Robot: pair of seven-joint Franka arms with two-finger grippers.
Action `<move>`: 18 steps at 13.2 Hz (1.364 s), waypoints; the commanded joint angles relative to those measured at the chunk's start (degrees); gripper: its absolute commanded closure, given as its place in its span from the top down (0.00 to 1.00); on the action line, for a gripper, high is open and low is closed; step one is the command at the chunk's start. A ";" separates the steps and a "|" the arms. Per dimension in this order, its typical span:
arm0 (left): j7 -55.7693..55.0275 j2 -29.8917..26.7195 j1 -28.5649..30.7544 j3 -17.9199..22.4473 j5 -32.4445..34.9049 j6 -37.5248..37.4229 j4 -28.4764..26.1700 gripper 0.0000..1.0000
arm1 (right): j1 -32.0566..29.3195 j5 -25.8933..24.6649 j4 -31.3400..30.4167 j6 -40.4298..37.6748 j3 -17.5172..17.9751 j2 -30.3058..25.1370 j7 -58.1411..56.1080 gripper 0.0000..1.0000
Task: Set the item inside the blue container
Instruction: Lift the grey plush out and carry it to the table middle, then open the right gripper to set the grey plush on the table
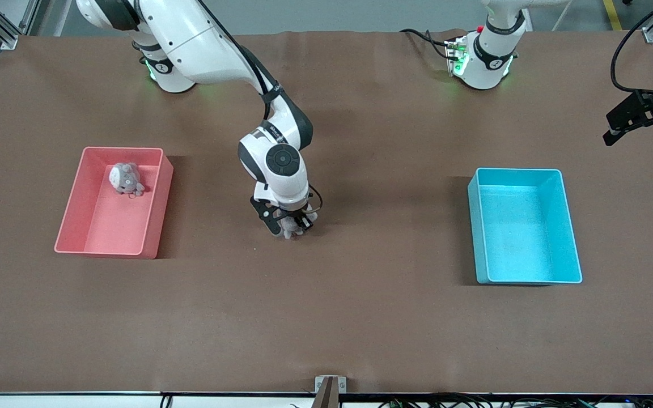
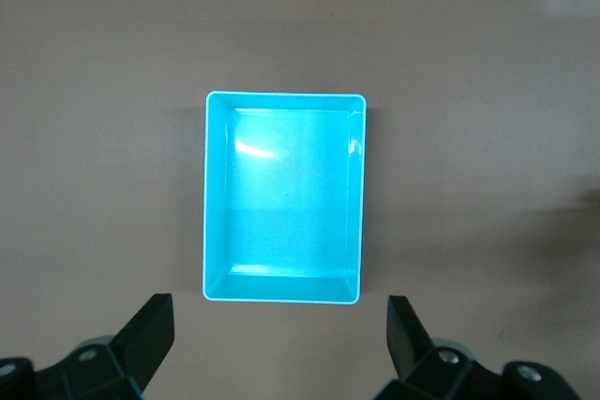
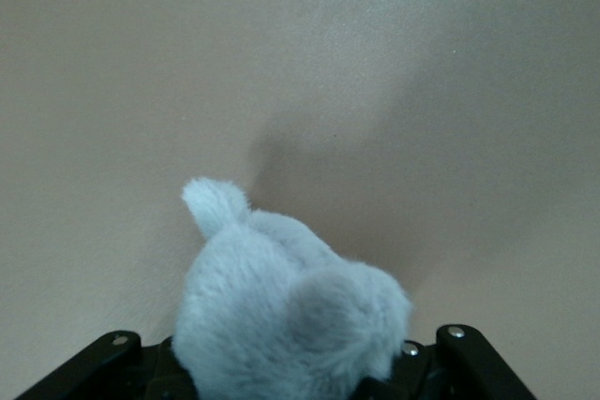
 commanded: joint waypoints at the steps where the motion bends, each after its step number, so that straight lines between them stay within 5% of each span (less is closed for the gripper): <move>1: 0.29 0.46 0.64 -0.15 -0.81 -1.07 0.85 1.00 | 0.45 -1.41 0.89 1.65 -0.56 2.20 1.58 0.11; 2: 0.20 0.55 0.64 -0.15 -0.81 -1.07 0.85 1.00 | 0.45 -1.24 0.81 4.53 -0.56 2.55 1.67 0.16; 3: 0.11 0.64 0.72 -0.07 -0.81 -1.33 0.76 1.00 | 0.28 -1.24 0.81 5.87 -0.56 2.82 1.67 0.49; 4: -0.06 0.73 0.90 -0.07 -0.81 -2.03 0.76 1.00 | -0.07 -1.24 0.98 5.97 -0.47 2.73 1.67 0.97; 9: -0.15 1.17 0.73 -0.07 -1.07 -4.94 0.85 1.00 | -0.43 -0.45 7.03 3.26 -0.39 1.24 1.15 1.00; 12: -0.24 2.22 0.11 -0.68 -1.07 -4.94 0.58 1.00 | -1.30 -0.36 13.44 -6.83 -0.30 0.37 -0.43 1.00; 18: -12.52 11.17 -0.15 -11.21 -6.08 -4.42 0.14 1.00 | -11.03 0.25 11.72 -21.35 -0.12 -8.85 -28.67 1.00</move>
